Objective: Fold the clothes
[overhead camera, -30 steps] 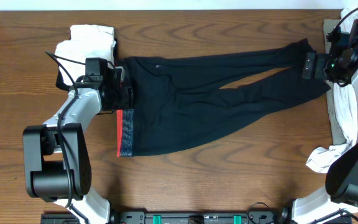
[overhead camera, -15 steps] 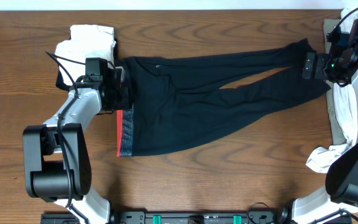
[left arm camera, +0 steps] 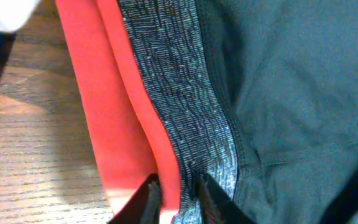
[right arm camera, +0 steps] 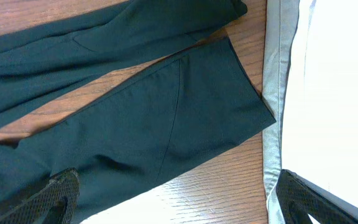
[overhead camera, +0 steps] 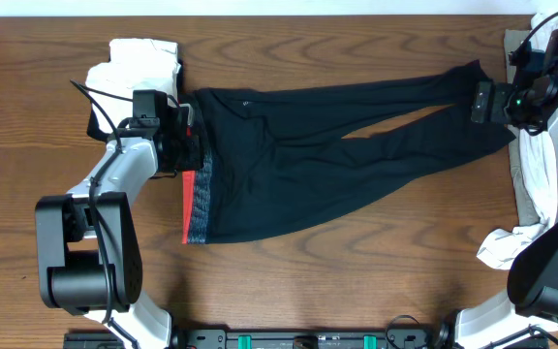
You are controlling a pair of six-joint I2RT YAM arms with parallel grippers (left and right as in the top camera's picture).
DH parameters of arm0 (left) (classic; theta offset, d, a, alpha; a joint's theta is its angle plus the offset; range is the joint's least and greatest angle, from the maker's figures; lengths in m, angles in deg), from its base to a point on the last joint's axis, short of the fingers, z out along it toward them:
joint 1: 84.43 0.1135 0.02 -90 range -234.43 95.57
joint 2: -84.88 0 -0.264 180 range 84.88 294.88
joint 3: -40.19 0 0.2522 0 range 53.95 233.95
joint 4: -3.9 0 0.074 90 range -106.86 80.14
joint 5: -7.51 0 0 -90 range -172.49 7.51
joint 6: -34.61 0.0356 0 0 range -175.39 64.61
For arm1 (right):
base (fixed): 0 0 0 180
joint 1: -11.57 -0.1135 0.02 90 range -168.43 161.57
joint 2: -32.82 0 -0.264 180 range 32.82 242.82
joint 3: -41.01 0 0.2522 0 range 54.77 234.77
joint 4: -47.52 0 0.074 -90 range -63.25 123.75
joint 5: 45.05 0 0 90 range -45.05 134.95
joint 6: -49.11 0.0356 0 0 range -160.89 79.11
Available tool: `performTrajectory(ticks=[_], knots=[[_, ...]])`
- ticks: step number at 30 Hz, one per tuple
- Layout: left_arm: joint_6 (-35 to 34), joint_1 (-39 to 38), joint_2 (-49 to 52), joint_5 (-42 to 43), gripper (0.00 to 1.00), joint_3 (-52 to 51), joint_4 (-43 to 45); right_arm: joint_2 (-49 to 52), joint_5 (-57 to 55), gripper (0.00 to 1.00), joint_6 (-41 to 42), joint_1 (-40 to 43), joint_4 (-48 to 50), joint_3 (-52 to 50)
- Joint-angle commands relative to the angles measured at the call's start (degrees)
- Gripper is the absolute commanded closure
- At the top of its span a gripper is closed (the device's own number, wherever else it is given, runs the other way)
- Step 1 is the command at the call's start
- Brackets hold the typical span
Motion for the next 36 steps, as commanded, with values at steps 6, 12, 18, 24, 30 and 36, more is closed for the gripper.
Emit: performTrajectory(ticks=[6,12,18,24,30,36], knots=[[0.2,0.5,-0.4,-0.3,0.93,0.9,-0.5,-0.1,0.0,0.01,0.6,0.4,-0.1,-0.1],[-0.1,1.6,-2.7,-0.3,0.93,0.9,-1.2,-0.1,0.0,0.01,0.6,0.4,-0.1,-0.1],[-1.4,4.3,-5.2,-0.5,0.94,0.9,-2.2,-0.1,0.0,0.01,0.6,0.4,-0.1,-0.1],[-1.6,5.6,-5.0,-5.2,0.93,0.5,-4.2,-0.1,0.0,0.01,0.6,0.3,-0.1,-0.1],[-1.7,5.6,-5.0,-5.4,0.74,-0.5,-4.4,-0.1,0.0,0.01,0.6,0.4,-0.1,-0.1],[-6.2,5.5,-7.4,-1.2,0.57,2.1,-5.0,-0.1,0.0,0.01,0.6,0.3,-0.1,-0.1]])
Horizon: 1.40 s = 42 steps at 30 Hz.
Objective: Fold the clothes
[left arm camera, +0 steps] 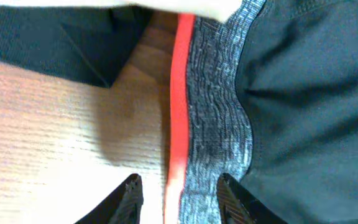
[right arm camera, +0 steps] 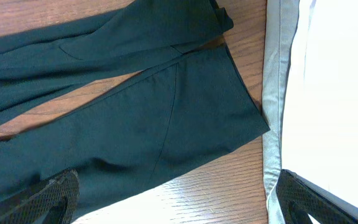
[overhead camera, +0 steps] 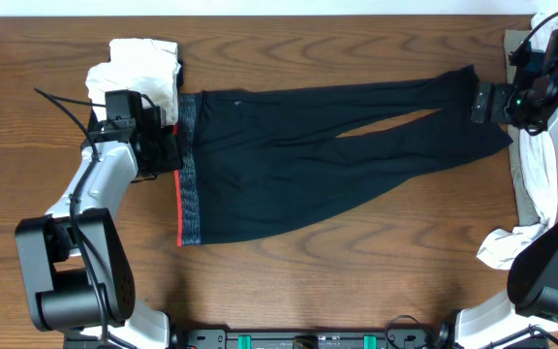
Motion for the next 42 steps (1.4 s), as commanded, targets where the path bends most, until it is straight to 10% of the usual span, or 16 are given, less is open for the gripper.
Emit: performTrajectory(ticks=[1,29,35,42], knots=[[-3.4,0.2,-4.0,4.0,0.55,2.3,-0.3,-0.1,0.0,0.01,0.6,0.4,-0.1,-0.1],[-16.3,-13.2,-20.2,3.7,0.44,0.5,-22.3,0.3,7.9,0.02,0.7,0.4,-4.1,-0.8],[-16.7,-14.6,-19.1,-0.3,0.56,-4.2,-19.7,3.8,3.6,0.99,0.7,0.4,-0.5,-2.5],[-17.2,-14.8,-15.3,-1.0,0.59,-8.3,-14.8,12.1,1.4,0.99,-1.1,0.5,6.7,-3.3]])
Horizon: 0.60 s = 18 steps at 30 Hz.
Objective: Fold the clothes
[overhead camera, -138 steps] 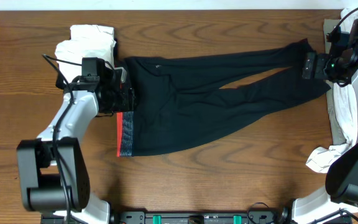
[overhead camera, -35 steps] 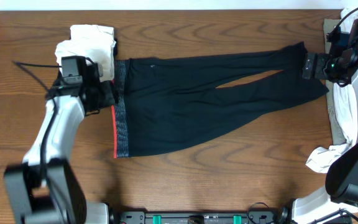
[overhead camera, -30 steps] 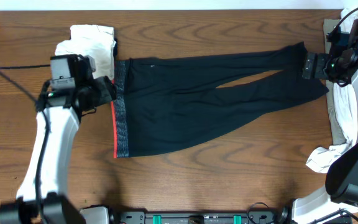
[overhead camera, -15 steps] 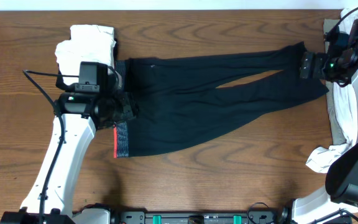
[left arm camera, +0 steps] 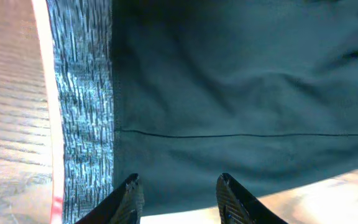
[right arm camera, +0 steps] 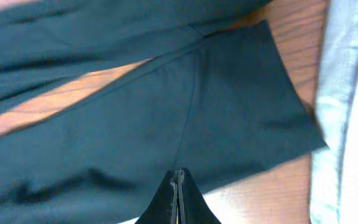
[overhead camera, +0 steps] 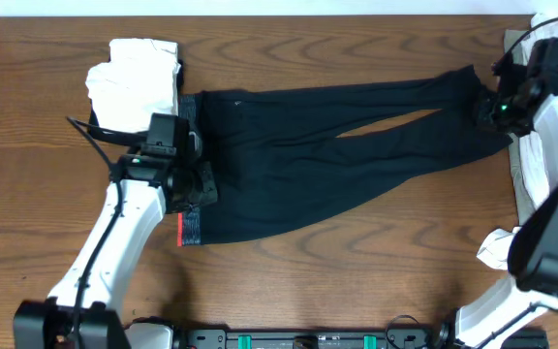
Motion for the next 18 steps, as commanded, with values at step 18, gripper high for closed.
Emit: performTrajectory(ticks=[18], knots=[[-1.9,-0.1,10.6,-9.7,0.59,-3.9,2.0,12.6,-7.9,0.99,-1.1,1.8,6.5,-1.0]])
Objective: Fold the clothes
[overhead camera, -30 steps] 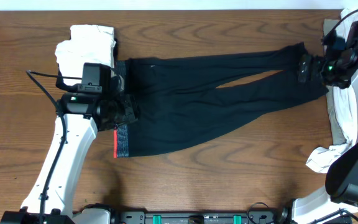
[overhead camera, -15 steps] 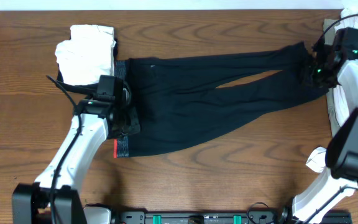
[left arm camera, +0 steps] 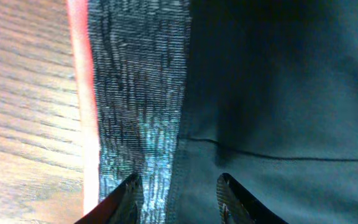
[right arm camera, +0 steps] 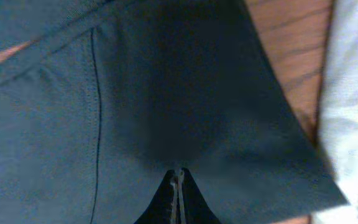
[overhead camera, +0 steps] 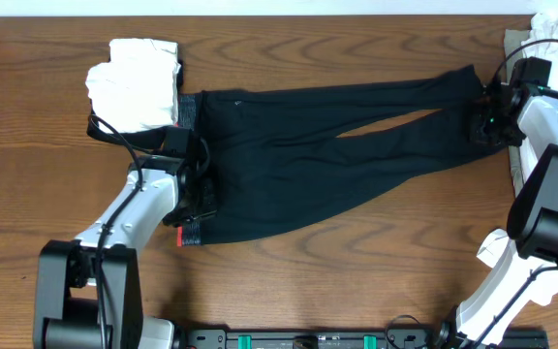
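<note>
Black leggings lie flat across the table, legs pointing right. Their grey waistband with a red edge is at the left. My left gripper hovers open over the lower part of the waistband; its point in the left wrist view is, with one finger over the grey band and the other over black cloth. My right gripper is at the leg cuffs. In the right wrist view it is shut, tips together right over the lower leg's black cloth.
A folded white garment lies at the back left, touching the waistband's top corner. A pile of pale grey and white clothes runs along the right edge, next to the cuffs. Another white piece lies at the front right.
My left gripper, still open, has shifted a little down and left over the waistband's lower part. My right gripper, still shut, has come down closer onto the lower leg near its cuff.
First my left gripper was shut on the waistband, its red inside turned up, and the right stood open by the cuffs. Then the waistband lay flat further left and the left gripper was open. Later the left was over the lower waistband and the right was shut above the lower leg.
</note>
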You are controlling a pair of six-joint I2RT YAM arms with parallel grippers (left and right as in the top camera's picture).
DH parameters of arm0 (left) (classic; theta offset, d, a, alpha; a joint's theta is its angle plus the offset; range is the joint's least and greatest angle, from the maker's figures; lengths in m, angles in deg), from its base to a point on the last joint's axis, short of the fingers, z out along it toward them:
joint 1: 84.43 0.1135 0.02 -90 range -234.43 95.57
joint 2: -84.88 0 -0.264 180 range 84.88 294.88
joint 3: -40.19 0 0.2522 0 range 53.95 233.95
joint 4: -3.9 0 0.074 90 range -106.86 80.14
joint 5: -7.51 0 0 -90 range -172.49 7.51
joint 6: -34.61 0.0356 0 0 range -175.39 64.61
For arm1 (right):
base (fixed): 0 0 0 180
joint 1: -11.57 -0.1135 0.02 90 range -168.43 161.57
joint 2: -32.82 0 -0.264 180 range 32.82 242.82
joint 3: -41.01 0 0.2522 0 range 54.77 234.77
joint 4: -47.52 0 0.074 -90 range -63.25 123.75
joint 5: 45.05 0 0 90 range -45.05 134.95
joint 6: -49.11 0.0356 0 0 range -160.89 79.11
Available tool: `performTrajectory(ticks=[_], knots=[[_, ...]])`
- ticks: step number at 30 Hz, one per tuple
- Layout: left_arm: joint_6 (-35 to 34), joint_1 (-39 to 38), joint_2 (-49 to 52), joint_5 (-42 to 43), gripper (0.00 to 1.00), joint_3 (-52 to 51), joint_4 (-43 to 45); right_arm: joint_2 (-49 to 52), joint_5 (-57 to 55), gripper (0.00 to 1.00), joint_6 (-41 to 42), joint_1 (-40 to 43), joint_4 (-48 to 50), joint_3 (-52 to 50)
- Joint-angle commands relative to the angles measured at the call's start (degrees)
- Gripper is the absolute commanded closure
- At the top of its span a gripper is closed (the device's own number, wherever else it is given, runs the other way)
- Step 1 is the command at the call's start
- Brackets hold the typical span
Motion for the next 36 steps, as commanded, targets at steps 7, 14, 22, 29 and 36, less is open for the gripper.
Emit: performTrajectory(ticks=[7,14,22,29,36], knots=[[-1.1,-0.1,1.1,-1.7,0.59,-1.2,0.1,1.7,-5.8,0.99,2.9,0.3,-2.8,-0.4],[-1.1,-0.1,1.1,-4.6,0.59,-4.9,2.2,1.7,-9.0,0.99,8.8,0.2,-11.0,-0.4],[0.5,-0.1,1.1,-10.8,0.59,-5.6,1.0,1.7,-9.2,0.99,12.4,0.2,-23.1,-0.4],[2.0,-0.1,1.1,-11.0,0.58,-5.6,0.0,1.7,-9.2,0.99,16.6,0.2,-30.5,-0.4],[1.9,-0.1,0.3,-10.9,0.58,-4.0,-0.5,-1.1,-8.9,0.99,15.9,-1.6,-31.7,1.0]])
